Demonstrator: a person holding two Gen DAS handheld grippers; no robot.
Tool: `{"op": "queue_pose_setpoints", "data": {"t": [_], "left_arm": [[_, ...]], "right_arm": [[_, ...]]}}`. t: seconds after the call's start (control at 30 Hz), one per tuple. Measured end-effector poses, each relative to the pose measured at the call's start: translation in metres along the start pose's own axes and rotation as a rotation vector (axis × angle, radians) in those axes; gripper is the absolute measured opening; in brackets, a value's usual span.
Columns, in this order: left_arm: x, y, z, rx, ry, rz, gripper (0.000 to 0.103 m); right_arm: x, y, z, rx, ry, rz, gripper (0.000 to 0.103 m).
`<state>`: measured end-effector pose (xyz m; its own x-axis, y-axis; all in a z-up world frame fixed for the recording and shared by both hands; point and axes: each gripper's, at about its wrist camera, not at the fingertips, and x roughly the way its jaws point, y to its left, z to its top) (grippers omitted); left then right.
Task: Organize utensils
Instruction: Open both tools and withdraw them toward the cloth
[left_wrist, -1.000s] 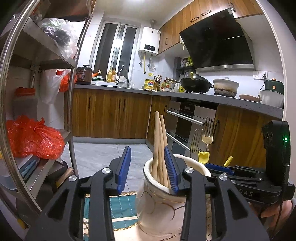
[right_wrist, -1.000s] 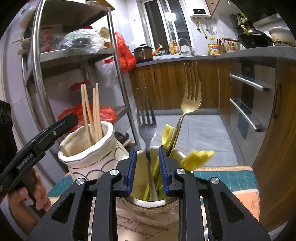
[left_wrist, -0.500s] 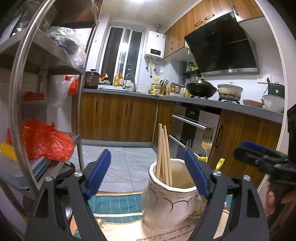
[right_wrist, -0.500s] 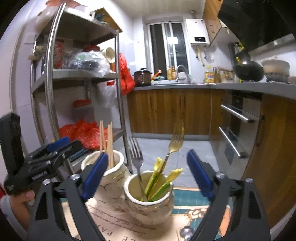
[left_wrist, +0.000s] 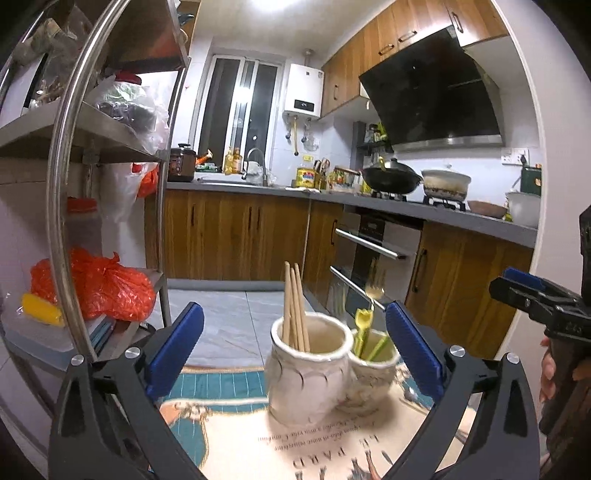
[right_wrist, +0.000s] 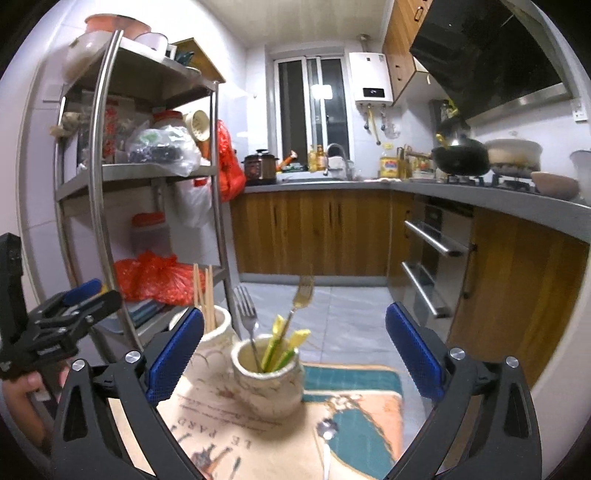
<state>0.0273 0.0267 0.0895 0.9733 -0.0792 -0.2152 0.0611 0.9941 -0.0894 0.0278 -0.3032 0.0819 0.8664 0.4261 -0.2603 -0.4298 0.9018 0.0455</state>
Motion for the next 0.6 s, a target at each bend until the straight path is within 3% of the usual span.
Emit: {"op": "queue_pose_setpoints", "data": {"t": [0.27,0.6], "left_arm": [[-0.017,-0.008,-0.020,0.022,0.091,-0.011,0.097],[0.005,-0.008,-0.061,0.020,0.237,-0.017,0.097]], "right_arm": [[-0.006,-0.027,-0.038,0.018,0.142,-0.072,0.098],[0.039,-0.053,-0.094,0.080,0.397,-0.101,0.096]]}}
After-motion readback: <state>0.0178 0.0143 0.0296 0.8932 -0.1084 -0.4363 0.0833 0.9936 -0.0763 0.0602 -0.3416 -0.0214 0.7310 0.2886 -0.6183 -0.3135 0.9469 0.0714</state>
